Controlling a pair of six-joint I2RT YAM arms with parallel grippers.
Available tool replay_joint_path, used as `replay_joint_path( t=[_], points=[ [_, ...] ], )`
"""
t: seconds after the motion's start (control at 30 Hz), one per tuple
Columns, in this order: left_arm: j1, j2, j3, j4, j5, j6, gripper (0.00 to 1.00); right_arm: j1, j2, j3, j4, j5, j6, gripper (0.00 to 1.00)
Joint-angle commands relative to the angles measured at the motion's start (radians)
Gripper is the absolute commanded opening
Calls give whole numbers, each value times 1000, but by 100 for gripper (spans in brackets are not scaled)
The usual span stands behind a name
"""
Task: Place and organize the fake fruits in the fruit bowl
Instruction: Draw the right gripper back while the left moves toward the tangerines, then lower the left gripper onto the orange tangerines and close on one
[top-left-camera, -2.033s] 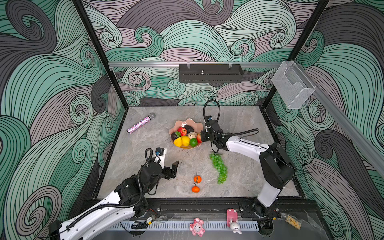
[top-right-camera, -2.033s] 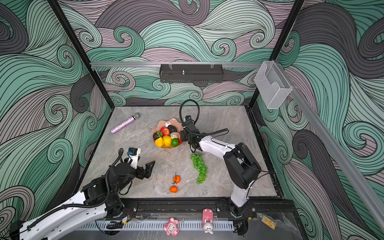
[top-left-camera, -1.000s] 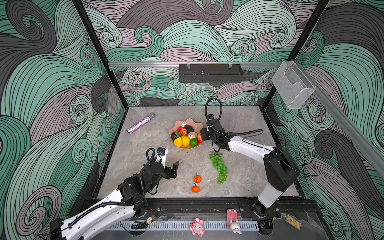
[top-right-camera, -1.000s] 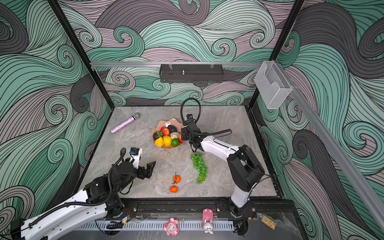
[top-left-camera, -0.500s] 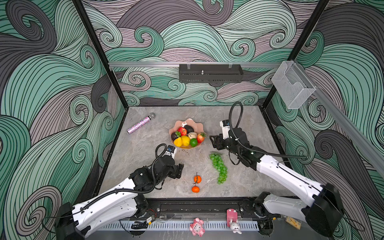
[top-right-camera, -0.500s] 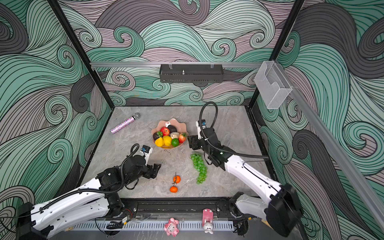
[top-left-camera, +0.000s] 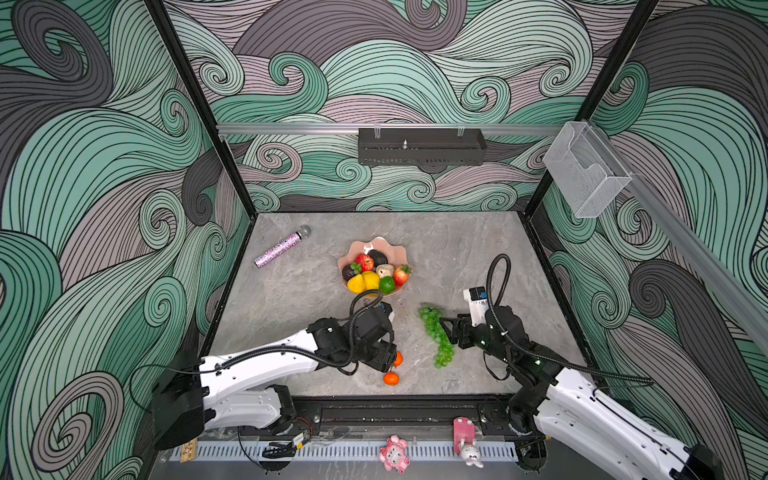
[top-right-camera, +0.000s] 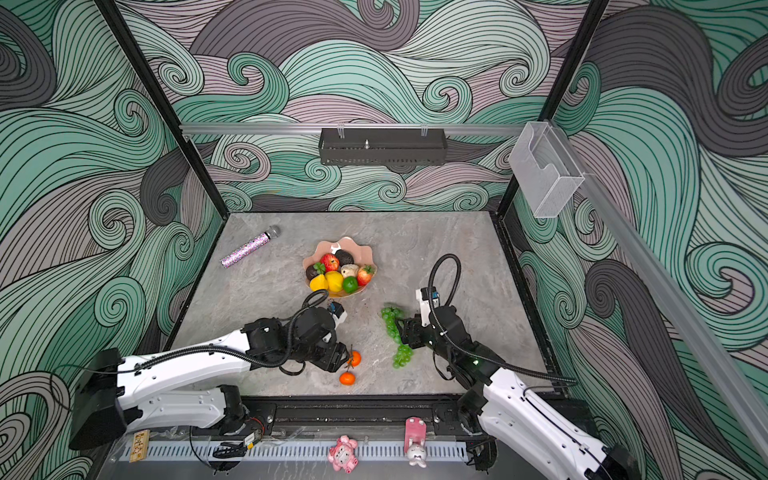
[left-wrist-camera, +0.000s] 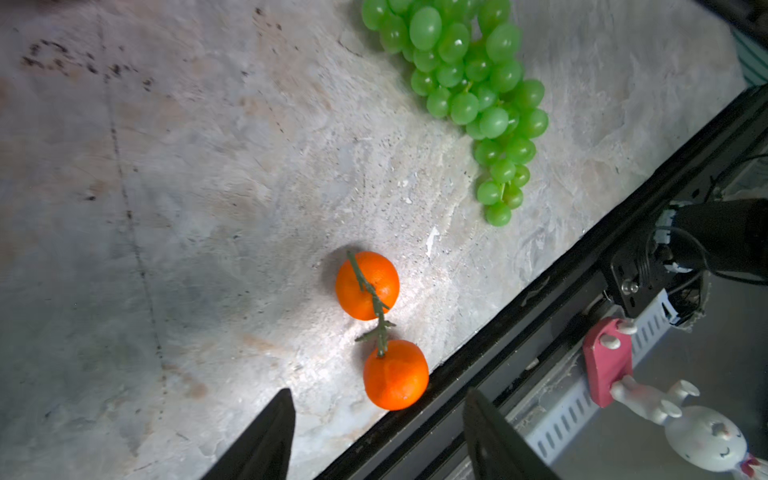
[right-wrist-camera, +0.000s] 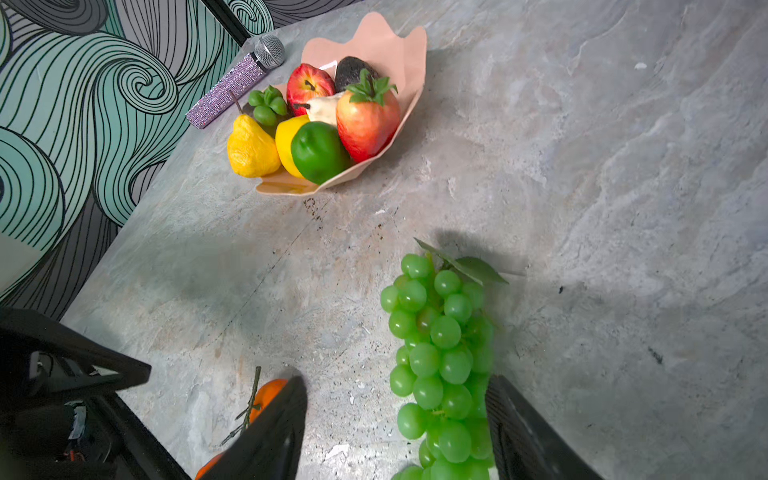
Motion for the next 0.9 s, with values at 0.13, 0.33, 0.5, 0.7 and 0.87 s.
replay_joint_path(
  t=[0.13,0.33,0.5,0.7,0.87],
  points=[
    [-26,180,142,-67,-35,-98,61,4,-67,-26,6,-40,32,69],
    [-16,330,232,-148,-124,-137,57,5,-116,-42,-18,-53,32,69],
    [42,370,247,-132,-104,-142,54,4,-158,-60,-36,-51,38,69],
    [62,431,277,-103,-37,-120,44,4,-188,-70,-53,-49,37,68],
    [69,469,296,-89,-9,-121,34,4,-193,-78,-45,-48,43,67]
  ],
)
